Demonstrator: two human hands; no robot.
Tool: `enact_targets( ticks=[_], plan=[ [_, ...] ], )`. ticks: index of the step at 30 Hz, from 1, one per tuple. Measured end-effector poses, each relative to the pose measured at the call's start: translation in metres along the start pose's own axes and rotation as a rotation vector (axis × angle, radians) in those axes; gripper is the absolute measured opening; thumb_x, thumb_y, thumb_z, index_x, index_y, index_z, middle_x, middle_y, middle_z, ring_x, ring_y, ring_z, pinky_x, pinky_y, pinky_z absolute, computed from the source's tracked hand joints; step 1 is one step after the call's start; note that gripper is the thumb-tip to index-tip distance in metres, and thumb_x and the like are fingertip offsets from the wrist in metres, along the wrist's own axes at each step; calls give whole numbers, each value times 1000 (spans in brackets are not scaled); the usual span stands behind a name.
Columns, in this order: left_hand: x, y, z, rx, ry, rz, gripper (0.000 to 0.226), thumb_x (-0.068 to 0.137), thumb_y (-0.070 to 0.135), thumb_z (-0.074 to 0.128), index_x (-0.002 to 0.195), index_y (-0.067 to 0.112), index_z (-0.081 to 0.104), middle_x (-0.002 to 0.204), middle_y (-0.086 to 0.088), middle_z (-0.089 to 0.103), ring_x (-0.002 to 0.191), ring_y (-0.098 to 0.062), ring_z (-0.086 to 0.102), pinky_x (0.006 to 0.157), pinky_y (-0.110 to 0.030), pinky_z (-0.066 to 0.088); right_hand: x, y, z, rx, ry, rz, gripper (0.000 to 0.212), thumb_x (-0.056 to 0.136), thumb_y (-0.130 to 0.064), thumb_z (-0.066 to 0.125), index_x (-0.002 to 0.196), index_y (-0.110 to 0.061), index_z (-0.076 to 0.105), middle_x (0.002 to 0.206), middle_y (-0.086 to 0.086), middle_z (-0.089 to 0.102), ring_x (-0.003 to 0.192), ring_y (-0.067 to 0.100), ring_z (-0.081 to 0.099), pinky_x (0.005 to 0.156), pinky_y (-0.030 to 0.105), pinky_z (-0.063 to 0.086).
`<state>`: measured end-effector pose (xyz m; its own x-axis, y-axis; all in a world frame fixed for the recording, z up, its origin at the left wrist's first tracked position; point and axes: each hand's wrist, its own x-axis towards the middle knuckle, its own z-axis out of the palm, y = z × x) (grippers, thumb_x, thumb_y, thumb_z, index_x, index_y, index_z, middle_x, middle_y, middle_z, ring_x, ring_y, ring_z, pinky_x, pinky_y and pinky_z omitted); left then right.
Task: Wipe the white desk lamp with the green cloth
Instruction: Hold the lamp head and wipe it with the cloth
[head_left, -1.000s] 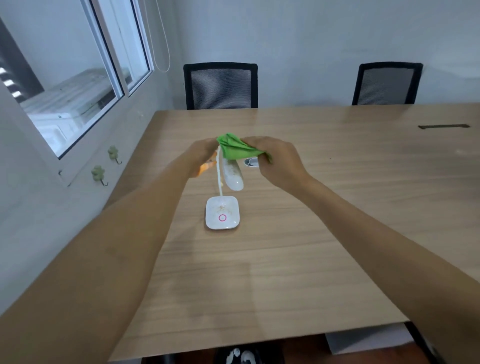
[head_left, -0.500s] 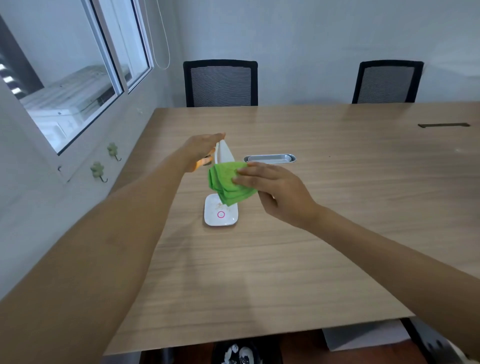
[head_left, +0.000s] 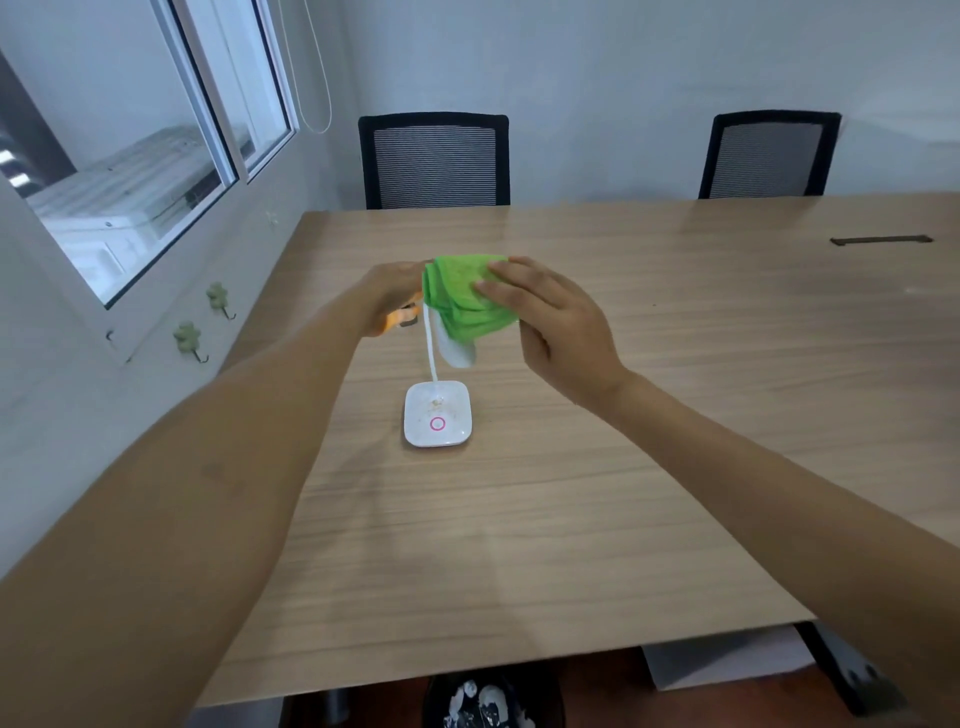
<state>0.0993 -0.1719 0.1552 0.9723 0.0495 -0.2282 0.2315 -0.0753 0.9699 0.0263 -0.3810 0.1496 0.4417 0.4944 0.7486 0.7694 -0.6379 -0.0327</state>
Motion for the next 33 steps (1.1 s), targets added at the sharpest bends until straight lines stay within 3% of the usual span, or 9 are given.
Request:
enact_targets(
  ticks=[3,6,11,17,21,24,26,29,33],
  plan=[
    [2,0,1,-6,4,9,6,88,23,62,86,17,65,95,-2,61,99,-21,55,95,-36,46,7,-2,14,40,-106,11,48,82,4,35,116,-4,67,121,16,67,116,36,60,96,44,52],
    [3,0,0,59,31,26,39,89,35,60,118,9,62,108,-3,62,89,-15,61,73,-27,50,-1,-8,19,82,-162,11,50,81,3,32,117,-4,66,122,15,67,117,33,60,96,43,53],
    [7,-2,-5,9,15,4,51,84,36,66,126,9,58,135,-5,58,125,-20,53,111,-38,40,-40,-16,10,46,-137,-122,42,91,-1,36,118,-8,67,123,10,67,119,28,60,94,38,53],
    [9,-3,-8,3,-26,-10,18,85,32,67,96,19,64,100,5,67,108,-17,60,106,-34,44,-51,-19,-4,-78,32,-293,48,95,-5,27,108,-11,72,113,9,73,109,27,67,88,34,55],
    [7,-2,-9,31,-31,16,39,82,36,68,112,11,64,103,-2,69,104,-19,62,91,-32,51,-10,-5,0,-113,9,-104,42,85,3,38,111,-7,69,114,13,71,107,30,66,87,35,54],
    [10,-4,-12,38,-56,16,56,72,40,74,116,8,64,115,-10,67,108,-25,61,96,-39,50,13,-2,12,-87,-140,-35,45,76,4,44,113,-7,68,112,12,71,101,30,67,79,36,57],
    [8,-3,-11,48,-57,26,41,78,39,70,107,11,65,111,-8,65,105,-24,59,92,-36,49,14,-5,18,-48,-213,-54,48,76,3,41,115,-7,67,112,13,70,101,31,67,78,39,58],
    [9,-4,-10,53,-18,14,44,84,36,66,119,9,62,123,-7,62,118,-23,56,107,-38,42,-5,-15,19,-35,-247,-104,51,75,3,41,118,-10,66,119,10,69,110,30,64,85,39,56],
    [10,-4,-11,-5,-65,-23,24,86,30,65,106,16,63,111,3,65,117,-17,55,114,-38,36,-38,-22,7,-66,-195,-224,48,79,2,42,116,-15,69,121,6,69,117,25,61,94,33,46]
  ],
)
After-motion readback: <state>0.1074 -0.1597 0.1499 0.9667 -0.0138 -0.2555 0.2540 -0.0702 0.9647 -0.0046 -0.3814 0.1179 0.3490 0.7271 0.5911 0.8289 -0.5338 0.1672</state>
